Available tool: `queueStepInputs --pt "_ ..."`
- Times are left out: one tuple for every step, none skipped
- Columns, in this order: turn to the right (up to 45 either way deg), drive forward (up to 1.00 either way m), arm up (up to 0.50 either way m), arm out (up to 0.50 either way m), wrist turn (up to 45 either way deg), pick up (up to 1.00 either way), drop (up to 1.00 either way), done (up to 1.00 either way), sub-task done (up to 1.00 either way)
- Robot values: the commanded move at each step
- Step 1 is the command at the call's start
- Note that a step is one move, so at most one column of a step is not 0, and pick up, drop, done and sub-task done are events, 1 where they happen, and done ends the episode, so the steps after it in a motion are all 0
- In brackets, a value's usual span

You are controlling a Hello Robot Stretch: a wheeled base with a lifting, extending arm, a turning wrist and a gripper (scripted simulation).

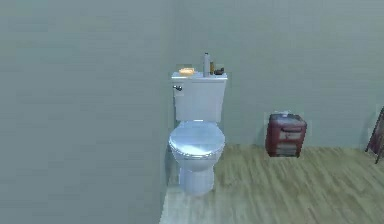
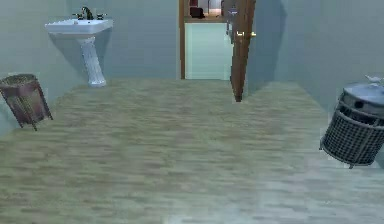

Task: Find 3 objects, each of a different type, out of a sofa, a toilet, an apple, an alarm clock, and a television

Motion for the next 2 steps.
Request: queueStepInputs --pt "45.0 0.00 0.00 0.00 0.0 0.00 0.00 0.00 0.00" --pt "42.0 0.00 0.00 0.00 0.0 0.00 0.00 0.00 0.00"
